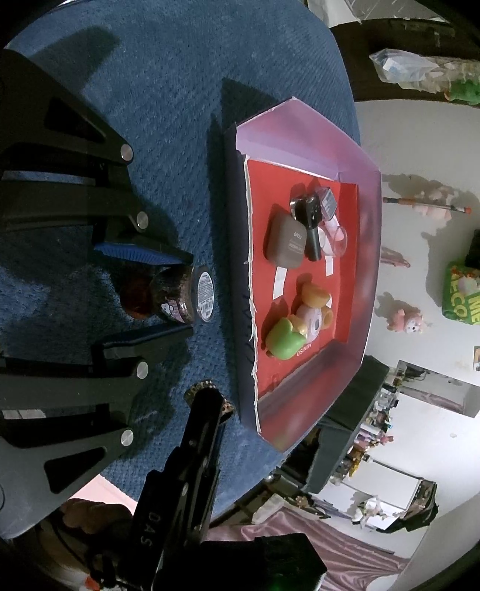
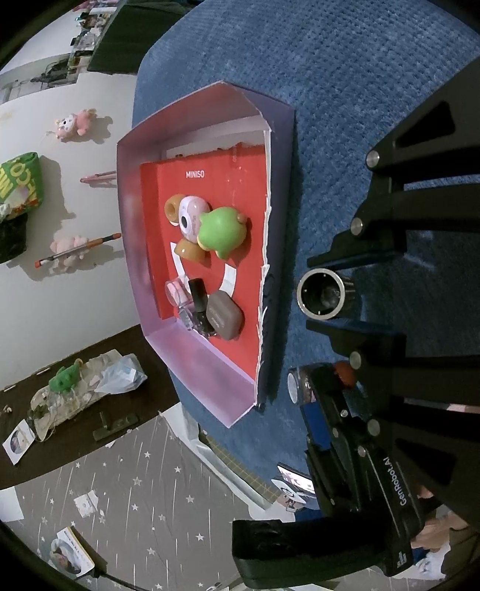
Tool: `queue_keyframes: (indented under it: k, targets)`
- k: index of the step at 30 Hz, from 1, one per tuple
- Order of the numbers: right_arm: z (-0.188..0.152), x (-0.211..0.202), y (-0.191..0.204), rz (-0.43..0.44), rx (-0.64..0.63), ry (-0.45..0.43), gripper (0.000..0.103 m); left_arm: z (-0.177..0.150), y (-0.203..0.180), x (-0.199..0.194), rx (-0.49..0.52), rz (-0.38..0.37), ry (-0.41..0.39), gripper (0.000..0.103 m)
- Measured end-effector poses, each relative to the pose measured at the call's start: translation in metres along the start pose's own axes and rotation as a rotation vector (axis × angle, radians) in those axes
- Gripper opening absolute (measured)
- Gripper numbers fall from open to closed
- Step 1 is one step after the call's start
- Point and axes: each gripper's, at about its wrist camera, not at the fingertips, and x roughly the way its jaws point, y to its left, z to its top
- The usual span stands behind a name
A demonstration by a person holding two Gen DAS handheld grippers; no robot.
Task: Organize rigid objects
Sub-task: 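Grasp the glittery red-capped bottle with the left gripper while the right gripper grasps the mesh cylinder, then lift the bottle and mesh cylinder and carry them over the box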
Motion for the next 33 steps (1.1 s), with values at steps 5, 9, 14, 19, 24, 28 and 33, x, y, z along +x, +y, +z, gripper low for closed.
queue_keyframes:
  k: [5,9,14,19,24,28,33]
  targets:
    - [0.003,-0.002,0.000,0.013,0.002,-0.006,0.027,0.002,-0.001,-0.003,0.003,-0.005,-0.010,0.029]
    - [0.006,-0.005,0.000,0.022,-0.001,-0.015,0.027,0.007,-0.004,-0.008,0.016,-0.007,-0.026,0.029]
    - [0.014,-0.008,0.003,0.027,-0.013,-0.031,0.027,0.020,-0.006,-0.011,0.037,-0.014,-0.040,0.029]
    - [0.022,-0.010,0.001,0.025,-0.021,-0.043,0.027,0.034,-0.007,-0.010,0.054,-0.006,-0.051,0.029]
    - [0.035,-0.007,-0.002,0.017,-0.030,-0.049,0.027,0.047,-0.007,-0.001,0.064,-0.008,-0.044,0.029]
    - [0.047,0.000,-0.004,0.005,-0.040,-0.050,0.027,0.056,-0.007,0.007,0.071,0.006,-0.037,0.029]
    - [0.057,0.012,-0.007,-0.010,-0.050,-0.042,0.027,0.065,-0.003,0.016,0.066,0.002,-0.024,0.029]
